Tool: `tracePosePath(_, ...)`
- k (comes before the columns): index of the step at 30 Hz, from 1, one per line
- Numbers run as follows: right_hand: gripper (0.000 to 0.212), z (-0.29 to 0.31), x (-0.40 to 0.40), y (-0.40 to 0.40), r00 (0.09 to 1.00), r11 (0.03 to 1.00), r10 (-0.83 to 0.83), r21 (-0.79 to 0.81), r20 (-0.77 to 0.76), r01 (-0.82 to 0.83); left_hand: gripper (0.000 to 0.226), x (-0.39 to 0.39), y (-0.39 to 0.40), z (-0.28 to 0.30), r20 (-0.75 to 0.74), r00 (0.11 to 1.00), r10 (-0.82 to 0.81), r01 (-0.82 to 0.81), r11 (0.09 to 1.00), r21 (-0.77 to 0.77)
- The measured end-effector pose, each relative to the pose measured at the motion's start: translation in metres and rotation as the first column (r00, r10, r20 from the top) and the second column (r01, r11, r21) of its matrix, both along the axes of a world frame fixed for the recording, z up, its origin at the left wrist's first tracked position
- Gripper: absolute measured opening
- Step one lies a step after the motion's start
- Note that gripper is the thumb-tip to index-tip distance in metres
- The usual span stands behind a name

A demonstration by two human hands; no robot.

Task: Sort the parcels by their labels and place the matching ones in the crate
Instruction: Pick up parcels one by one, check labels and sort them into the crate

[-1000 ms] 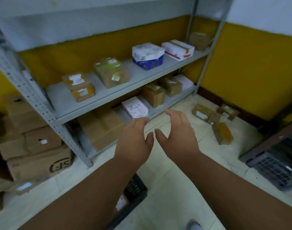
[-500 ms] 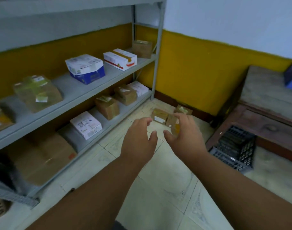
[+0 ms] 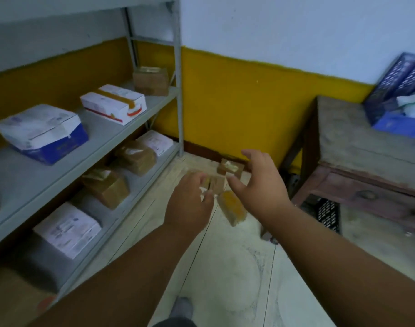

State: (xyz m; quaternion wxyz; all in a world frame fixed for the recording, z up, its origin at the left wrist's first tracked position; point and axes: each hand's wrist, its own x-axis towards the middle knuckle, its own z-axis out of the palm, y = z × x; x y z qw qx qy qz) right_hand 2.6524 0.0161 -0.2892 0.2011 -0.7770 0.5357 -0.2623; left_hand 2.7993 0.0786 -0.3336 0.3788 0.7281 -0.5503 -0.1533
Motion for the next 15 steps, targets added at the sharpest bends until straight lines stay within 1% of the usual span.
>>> tracePosePath(2,0.063,0.009,0.009,-0.032,0.998,0.998,-0.055,-0.002,0.012,0.055,0.026,0.019,-0.042,0.005,0.017,0.999,-0.033,0.033,0.999,-0.016)
tracePosePath(6,0.062,0.010,0.030,-0.078,0.988,0.990,-0.142,0.022,0.061,0.141,0.030,0.048,-0.110,0.015,0.012,0.996,-0.085,0.086,0.996,-0.038)
tracePosePath(9,0.060,0.004,0.038,-0.107,0.988,0.988,-0.154,0.028,0.030,0.153,0.031,0.057,-0.149,0.018,-0.003,0.992,-0.130,0.130,0.991,-0.030)
tracePosePath(12,0.056,0.002,0.040,-0.143,0.990,0.990,-0.138,0.020,-0.015,0.138,0.035,0.060,-0.187,0.008,-0.053,0.989,-0.136,0.135,0.991,-0.016)
tracePosePath(15,0.057,0.007,0.039,-0.188,0.990,0.990,-0.132,0.048,-0.043,0.134,0.034,0.060,-0.228,0.007,-0.085,0.985,-0.150,0.151,0.988,0.010)
